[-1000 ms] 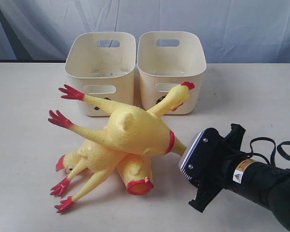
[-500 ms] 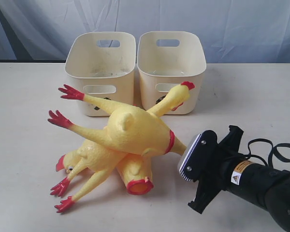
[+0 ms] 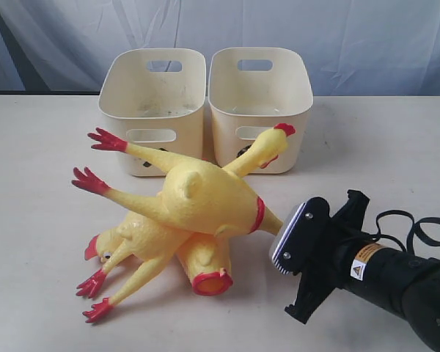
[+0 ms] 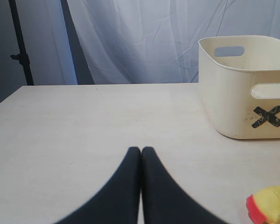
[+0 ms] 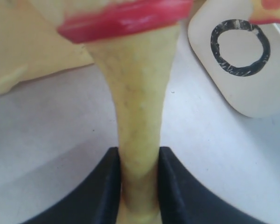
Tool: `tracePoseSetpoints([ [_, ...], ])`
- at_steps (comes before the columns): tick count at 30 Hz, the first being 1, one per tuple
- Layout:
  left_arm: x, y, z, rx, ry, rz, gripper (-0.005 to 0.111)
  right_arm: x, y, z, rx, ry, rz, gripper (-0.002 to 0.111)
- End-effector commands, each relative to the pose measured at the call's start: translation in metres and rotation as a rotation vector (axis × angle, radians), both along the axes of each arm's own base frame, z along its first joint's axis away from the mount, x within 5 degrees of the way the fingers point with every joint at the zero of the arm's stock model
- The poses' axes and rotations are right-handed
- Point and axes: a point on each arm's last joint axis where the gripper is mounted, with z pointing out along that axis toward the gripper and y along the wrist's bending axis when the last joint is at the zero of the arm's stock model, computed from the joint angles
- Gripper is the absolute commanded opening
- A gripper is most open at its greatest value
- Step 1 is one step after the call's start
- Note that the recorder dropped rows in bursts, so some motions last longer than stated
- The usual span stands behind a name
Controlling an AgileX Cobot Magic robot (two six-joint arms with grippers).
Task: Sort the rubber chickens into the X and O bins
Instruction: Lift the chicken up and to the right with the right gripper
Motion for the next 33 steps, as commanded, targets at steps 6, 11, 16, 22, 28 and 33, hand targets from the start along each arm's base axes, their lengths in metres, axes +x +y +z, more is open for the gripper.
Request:
tracePoseSetpoints([
  [6, 0.000, 0.000, 0.000, 0.000, -0.007, -0.001, 0.000, 0.001, 0.002, 0.014, 0.054, -0.056, -0.005, -0.001],
  [11, 0.000, 0.000, 0.000, 0.000, -0.007, -0.001, 0.000, -0.003, 0.000, 0.031, 0.080, -0.066, 0.000, -0.001],
  [16, 0.000, 0.000, 0.000, 0.000, -0.007, -0.001, 0.000, -0.010, -0.004, 0.046, 0.096, -0.054, 0.007, -0.001],
  [22, 0.000, 0.000, 0.000, 0.000, -0.007, -0.001, 0.000, -0.020, -0.011, 0.073, 0.150, -0.086, 0.014, -0.001],
  [28, 0.000, 0.000, 0.000, 0.000, -0.007, -0.001, 0.000, -0.028, -0.022, 0.106, 0.306, -0.178, -0.058, -0.001],
  [33, 0.000, 0.000, 0.000, 0.000, -0.007, -0.001, 0.000, -0.032, -0.032, 0.123, 0.401, -0.222, -0.130, -0.001],
])
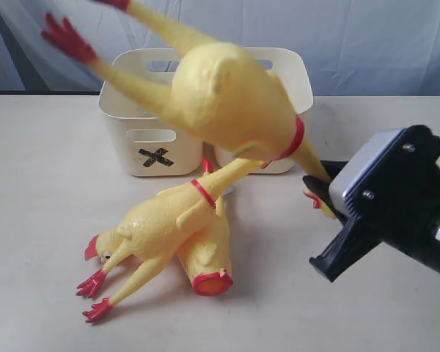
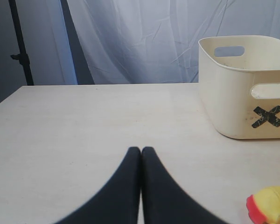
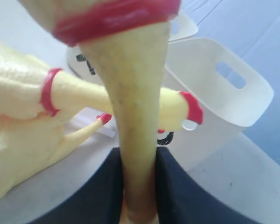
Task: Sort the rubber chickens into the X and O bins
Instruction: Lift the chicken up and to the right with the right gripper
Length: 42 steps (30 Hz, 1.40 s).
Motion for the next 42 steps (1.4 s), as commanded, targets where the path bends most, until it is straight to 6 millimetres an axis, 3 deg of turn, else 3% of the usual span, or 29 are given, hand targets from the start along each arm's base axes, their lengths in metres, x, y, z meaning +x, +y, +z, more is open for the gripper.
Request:
tracePoseSetpoints([
  [1, 0.000, 0.000, 0.000, 0.000, -0.007, -0.001, 0.000, -0.002, -0.010, 0.018, 0.131, -0.039, -0.095, -0.001],
  [6, 0.000, 0.000, 0.000, 0.000, -0.007, -0.001, 0.000, -0.002, -0.021, 0.020, 0.218, 0.022, -0.230, -0.001],
  [13, 0.000, 0.000, 0.000, 0.000, -0.007, -0.001, 0.000, 0.003, -0.027, 0.024, 0.214, 0.071, -0.350, -0.001],
  [22, 0.000, 0.000, 0.000, -0.001, -0.005, -0.001, 0.000, 0.015, -0.028, 0.063, 0.181, 0.110, -0.470, -0.001],
  [27, 0.000, 0.000, 0.000, -0.001, -0.005, -0.001, 0.000, 0.021, -0.036, 0.086, 0.070, -0.003, -0.550, -0.001],
  [34, 0.000, 0.000, 0.000, -0.001, -0.005, -0.001, 0.000, 0.024, -0.032, 0.108, 0.105, -0.049, -0.517, -0.001],
  [42, 0.000, 0.000, 0.000, -0.001, -0.005, -0.001, 0.000, 0.028, -0.019, 0.116, 0.144, -0.048, -0.420, -0.001],
])
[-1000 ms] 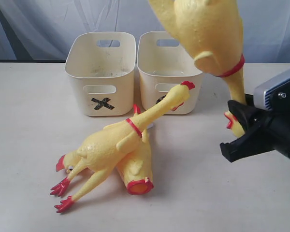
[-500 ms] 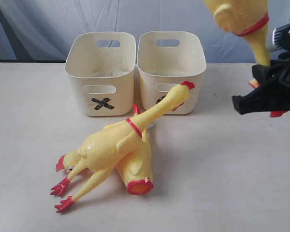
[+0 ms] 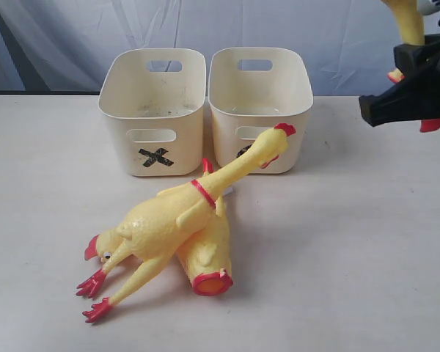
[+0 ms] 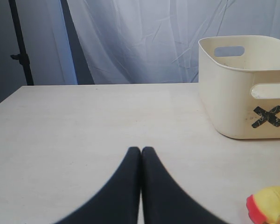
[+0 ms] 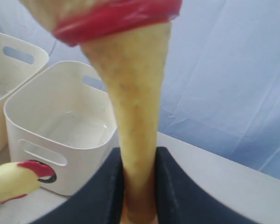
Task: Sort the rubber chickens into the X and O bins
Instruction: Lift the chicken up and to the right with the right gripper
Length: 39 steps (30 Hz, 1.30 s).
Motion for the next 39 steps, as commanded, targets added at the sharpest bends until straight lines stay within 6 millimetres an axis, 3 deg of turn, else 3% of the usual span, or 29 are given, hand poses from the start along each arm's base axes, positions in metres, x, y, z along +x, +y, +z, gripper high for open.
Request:
tracePoseSetpoints([
  [1, 0.000, 0.000, 0.000, -0.001, -0.005, -0.001, 0.000, 0.004, 0.007, 0.007, 0.001, -0.019, 0.038, -0.001],
  [12, 0.000, 0.000, 0.000, 0.000, -0.007, -0.001, 0.000, 0.017, 0.016, 0.004, -0.035, 0.006, 0.011, -0.001],
  [22, 0.000, 0.000, 0.000, 0.000, -0.007, -0.001, 0.000, 0.016, 0.022, 0.004, 0.121, 0.031, 0.045, -0.001],
  [39, 0.000, 0.000, 0.000, 0.000, -0.007, -0.001, 0.000, 0.017, 0.020, 0.004, 0.057, 0.021, 0.030, -0.001],
])
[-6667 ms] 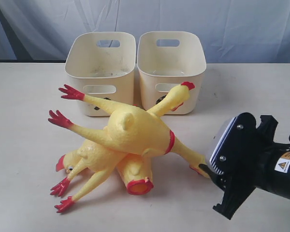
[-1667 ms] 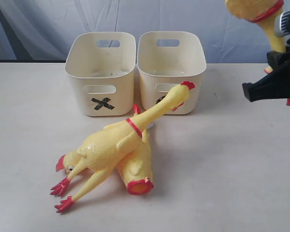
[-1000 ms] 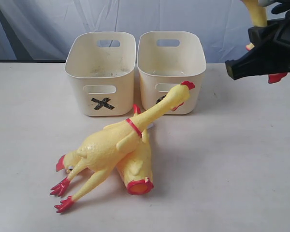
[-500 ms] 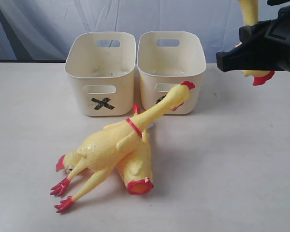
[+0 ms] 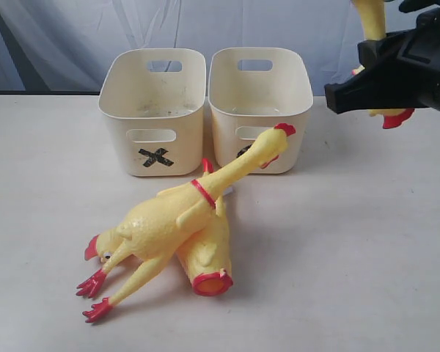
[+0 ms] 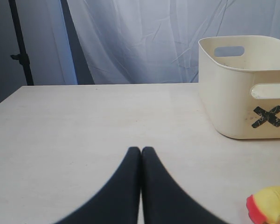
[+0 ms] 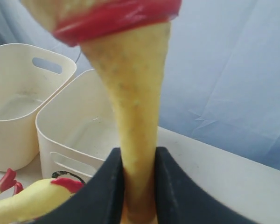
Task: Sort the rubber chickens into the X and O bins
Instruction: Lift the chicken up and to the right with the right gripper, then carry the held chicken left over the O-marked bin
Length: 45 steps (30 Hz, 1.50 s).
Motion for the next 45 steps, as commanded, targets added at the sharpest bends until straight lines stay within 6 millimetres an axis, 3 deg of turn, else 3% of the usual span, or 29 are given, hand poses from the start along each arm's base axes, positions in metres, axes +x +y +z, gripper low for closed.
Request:
tracePoseSetpoints([
  [1, 0.000, 0.000, 0.000, 0.000, -0.007, -0.001, 0.000, 0.001, -0.002, 0.004, -0.014, -0.018, -0.027, -0.001],
  [3, 0.000, 0.000, 0.000, 0.000, -0.007, -0.001, 0.000, 0.002, -0.005, 0.004, -0.019, -0.017, -0.054, -0.001],
  [7, 0.000, 0.000, 0.000, 0.000, -0.007, -0.001, 0.000, 0.001, -0.006, -0.010, 0.152, 0.017, -0.118, -0.001],
  [12, 0.000, 0.000, 0.000, 0.000, -0.007, -0.001, 0.000, -0.005, 0.004, -0.027, 0.330, 0.056, -0.015, -0.001],
  [17, 0.000, 0.000, 0.000, 0.000, -0.007, -0.001, 0.000, -0.009, 0.005, -0.026, 0.304, 0.045, 0.039, -0.001],
  [22, 0.000, 0.000, 0.000, 0.000, -0.007, -0.001, 0.000, -0.013, 0.014, -0.026, 0.397, 0.091, 0.120, -0.001],
  [29, 0.000, 0.000, 0.000, 0.000, -0.007, -0.001, 0.000, -0.022, 0.025, -0.031, 0.374, 0.181, 0.271, -0.001],
  [36, 0.000, 0.000, 0.000, 0.000, -0.007, -0.001, 0.000, -0.025, 0.023, -0.031, 0.353, 0.171, 0.285, -0.001],
  [45, 0.000, 0.000, 0.000, 0.000, -0.007, -0.001, 0.000, -0.021, 0.000, -0.048, 0.278, 0.402, 0.337, -0.001],
])
